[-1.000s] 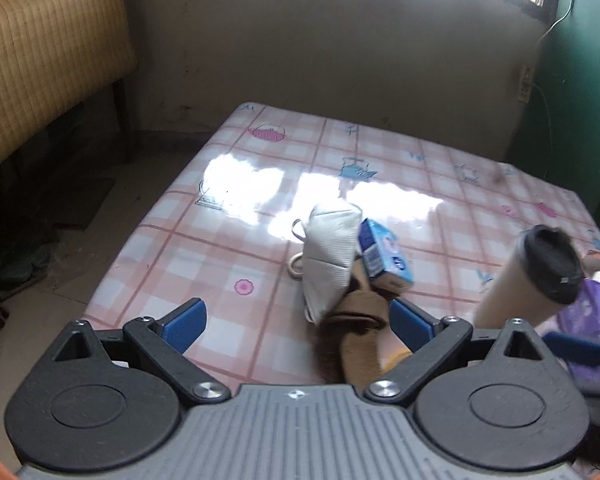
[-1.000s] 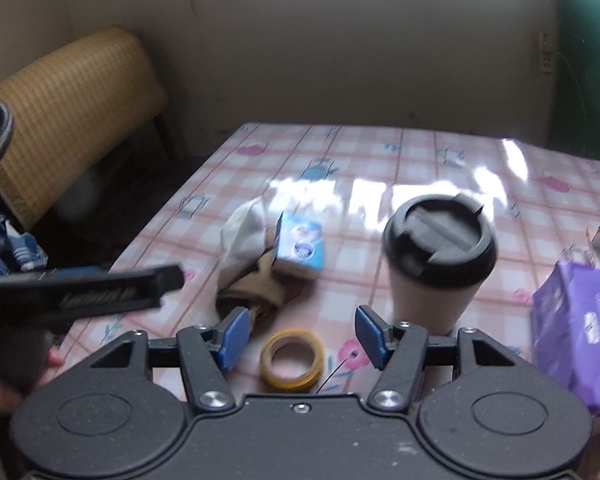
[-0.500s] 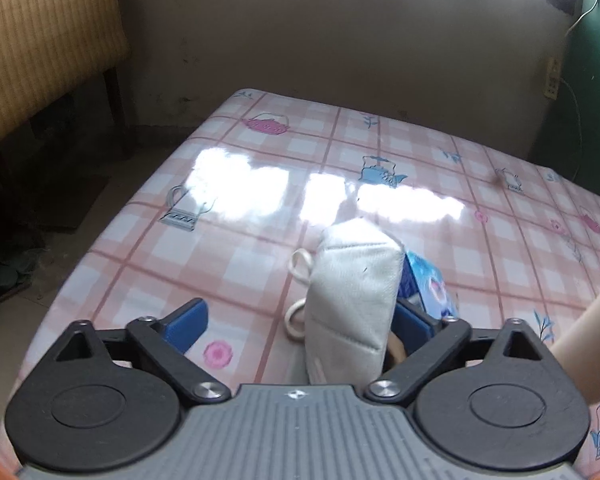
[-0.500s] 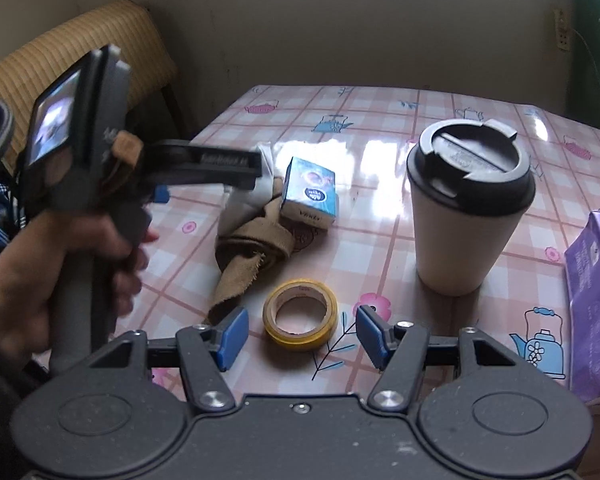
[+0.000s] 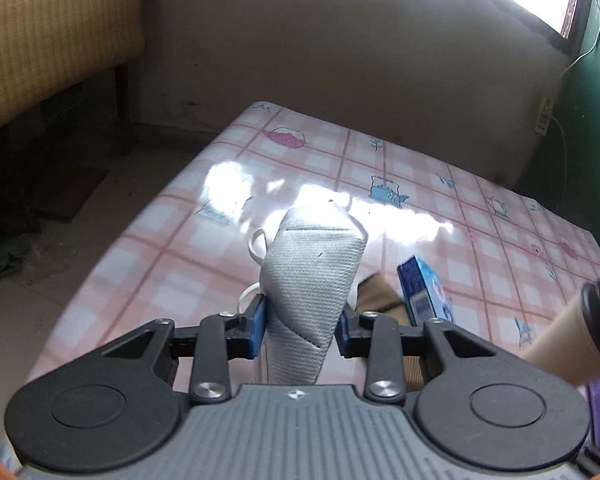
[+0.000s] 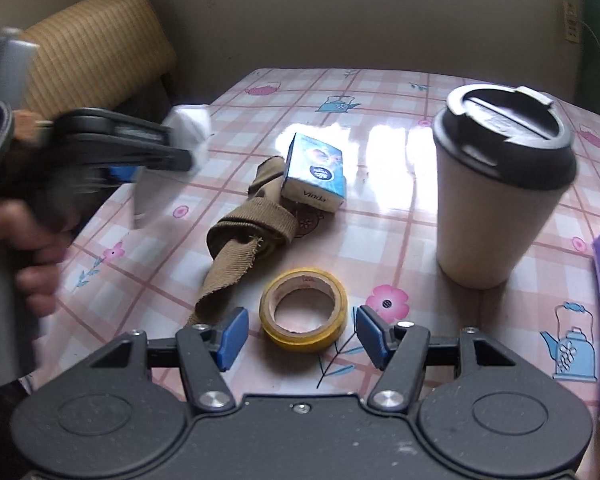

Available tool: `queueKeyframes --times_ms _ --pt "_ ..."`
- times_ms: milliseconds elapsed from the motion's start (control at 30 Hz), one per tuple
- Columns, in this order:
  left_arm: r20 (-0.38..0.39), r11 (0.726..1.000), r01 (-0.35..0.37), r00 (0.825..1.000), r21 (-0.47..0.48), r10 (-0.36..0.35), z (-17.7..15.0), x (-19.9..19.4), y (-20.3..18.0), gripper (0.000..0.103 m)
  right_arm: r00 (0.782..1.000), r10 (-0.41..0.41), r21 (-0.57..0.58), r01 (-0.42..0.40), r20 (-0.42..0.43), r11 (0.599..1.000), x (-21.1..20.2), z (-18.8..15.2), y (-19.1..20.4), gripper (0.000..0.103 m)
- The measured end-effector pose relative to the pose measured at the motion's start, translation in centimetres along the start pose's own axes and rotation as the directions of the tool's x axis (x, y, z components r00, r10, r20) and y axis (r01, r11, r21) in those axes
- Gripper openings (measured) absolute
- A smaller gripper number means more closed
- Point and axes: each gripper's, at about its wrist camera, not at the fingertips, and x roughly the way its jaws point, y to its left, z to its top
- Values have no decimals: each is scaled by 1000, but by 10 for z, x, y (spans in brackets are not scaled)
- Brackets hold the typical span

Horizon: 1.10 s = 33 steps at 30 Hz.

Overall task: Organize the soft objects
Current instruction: 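Grasp the white face mask with the left gripper, then grasp the yellow tape roll with the right gripper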

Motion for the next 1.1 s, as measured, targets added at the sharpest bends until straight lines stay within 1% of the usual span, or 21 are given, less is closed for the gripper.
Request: queueKeyframes --times_ms 67,200,233,300,333,367,433,533,600,767,867,1000,1100 --pt "4 1000 -11 1000 6 11 -8 -13 2 35 1000 -8 -10 8 -16 1000 9 -1 2 77" --pt "-6 1000 -20 1000 3 20 -25 -29 10 36 999 -25 0 25 -39 1000 27 -1 2 79" --pt "-9 1000 -28 1000 5 28 -27 -29 10 36 999 -25 -3 25 -27 1000 30 -1 3 82" --pt "-17 1000 -29 999 2 29 -32 -31 12 36 999 -41 -31 40 -12 999 36 0 6 83" --pt "-23 1000 -31 999 -4 31 -34 -33 13 36 999 -50 -46 50 -5 998 37 0 8 79" --pt "-26 999 -31 999 -6 31 -33 -33 14 36 998 -70 -60 70 5 996 37 0 10 72" --pt "-28 1000 -27 999 -1 27 -35 -36 11 36 997 -72 -55 72 1 996 35 -1 11 72" --pt "-31 1000 -24 999 2 24 -34 -34 5 36 996 -84 -37 85 13 996 24 -1 9 71" --pt "-29 1000 -22 999 11 22 -32 -36 1 36 997 -68 -26 69 27 997 12 5 6 71" --pt "-7 1000 -15 1000 25 15 -24 -47 -13 35 996 -48 -7 48 81 999 -26 32 5 71" --pt "4 999 -18 1000 36 18 -16 -55 -22 35 995 -17 14 16 101 1000 -46 47 5 72" --pt "15 999 -18 1000 49 18 -1 -62 -32 35 992 -21 -5 22 125 1000 -66 60 9 72" --pt "19 998 -23 1000 56 22 7 -64 -39 35 991 -12 5 12 133 1000 -76 70 10 72"
